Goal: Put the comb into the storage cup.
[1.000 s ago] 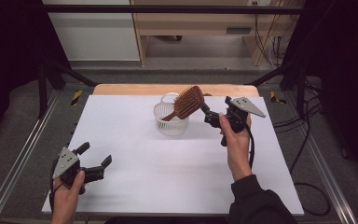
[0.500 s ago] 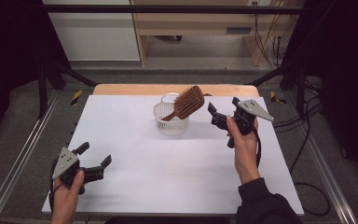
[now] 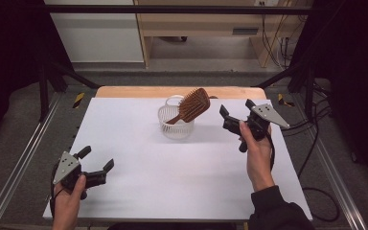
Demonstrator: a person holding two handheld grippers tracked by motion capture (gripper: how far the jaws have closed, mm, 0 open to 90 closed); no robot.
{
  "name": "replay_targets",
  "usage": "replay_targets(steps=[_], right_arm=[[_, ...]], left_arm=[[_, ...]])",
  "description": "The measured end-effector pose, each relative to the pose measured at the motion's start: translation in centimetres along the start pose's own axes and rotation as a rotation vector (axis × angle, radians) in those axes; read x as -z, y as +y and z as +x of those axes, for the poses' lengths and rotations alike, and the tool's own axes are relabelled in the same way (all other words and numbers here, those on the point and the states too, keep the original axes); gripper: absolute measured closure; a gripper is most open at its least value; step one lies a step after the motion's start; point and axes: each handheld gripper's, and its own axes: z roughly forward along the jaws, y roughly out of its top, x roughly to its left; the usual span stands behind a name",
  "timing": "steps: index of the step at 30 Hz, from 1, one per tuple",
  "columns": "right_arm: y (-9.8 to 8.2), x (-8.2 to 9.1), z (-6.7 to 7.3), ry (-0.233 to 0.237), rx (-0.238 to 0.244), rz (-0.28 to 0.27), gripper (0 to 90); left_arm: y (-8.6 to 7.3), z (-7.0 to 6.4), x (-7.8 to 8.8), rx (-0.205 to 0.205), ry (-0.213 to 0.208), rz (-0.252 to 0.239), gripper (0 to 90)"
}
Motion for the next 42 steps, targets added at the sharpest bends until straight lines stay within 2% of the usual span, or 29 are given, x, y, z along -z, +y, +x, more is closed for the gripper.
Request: replay_targets(steps=[7,18,35,37,42], right_arm=[[0.0,0.6,-0.3,-0.011,0.034,-0.011,3.5],[-0.2,1.8,-1.0,-0.003,0.069,-0.009,3.0],[-1.9,5.2,-3.0,-0.012,0.07,0.02,3.0],[-2.1,5.6,-3.3,-0.028,0.083,0.016,3.7],[-2.7,6.6,-4.1,-0.044,0.066,0.011,3.5]], left_arm=[[0.0,0.1,0.2,0.003,0.0,-0.01,1.8],[0.2,0.1,0.8,0.007,0.011,-0.036,1.8],[0.0,0.3,1.9,0.022,0.04,-0.061,1.8],[0.0,0.3,2.1,0.019,0.04,-0.06,1.8],[-0.1,0.4,2.2,0.027,0.041,-0.067,1.9]])
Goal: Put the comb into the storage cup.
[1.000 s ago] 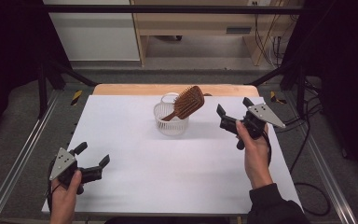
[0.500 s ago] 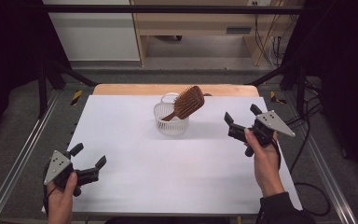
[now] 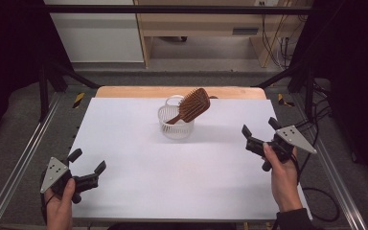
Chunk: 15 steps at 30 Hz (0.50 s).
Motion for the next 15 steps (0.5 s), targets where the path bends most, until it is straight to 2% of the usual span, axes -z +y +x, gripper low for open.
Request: replay_targets(steps=[7,15], right_arm=[[-0.9,1.1,-0.9,-0.016,0.001,0.004,3.0],[-1.9,1.9,-1.6,-0.024,0.001,0.008,3.0]], left_arm=[[0.0,-0.1,0.1,-0.009,-0.001,-0.008,1.8],[-0.1,0.1,0.5,0.005,-0.013,-0.032,1.7]])
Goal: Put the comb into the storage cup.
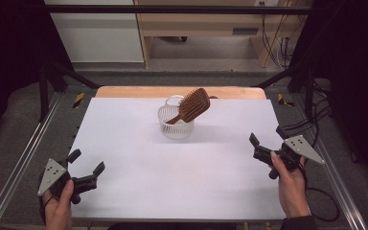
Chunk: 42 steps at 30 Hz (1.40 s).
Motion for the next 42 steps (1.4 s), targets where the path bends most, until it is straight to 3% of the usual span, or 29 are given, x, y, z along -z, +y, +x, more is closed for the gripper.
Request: replay_targets(steps=[10,19,42], right_arm=[[-1.3,0.6,-0.2,0.009,-0.005,0.018,2.6],[-2.5,1.0,0.2,0.046,-0.008,0.031,2.4],[-5.0,0.9,1.8,0.132,0.003,0.073,2.5]], left_arm=[[0.4,0.0,0.2,-0.013,-0.062,-0.037,1.2],[0.2,0.3,0.8,-0.029,-0.062,-0.019,0.9],[-0.4,0.7,0.5,-0.014,-0.069,0.005,1.2]])
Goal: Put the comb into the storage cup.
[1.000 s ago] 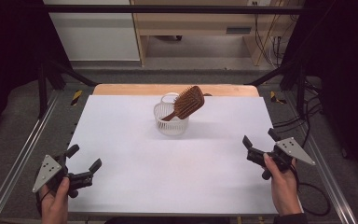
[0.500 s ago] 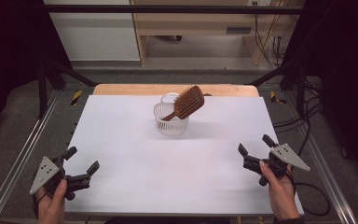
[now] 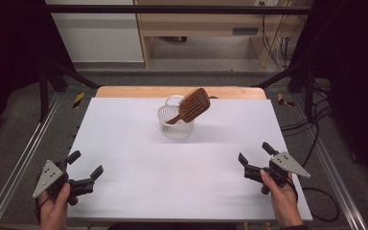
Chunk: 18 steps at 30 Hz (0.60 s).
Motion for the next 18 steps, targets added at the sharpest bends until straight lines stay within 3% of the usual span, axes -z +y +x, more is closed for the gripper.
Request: replay_targets(steps=[18], right_arm=[[-1.0,-0.7,1.2,0.063,0.023,0.017,2.4]], left_arm=[[0.0,-0.5,-0.3,-0.003,-0.022,0.003,1.1]])
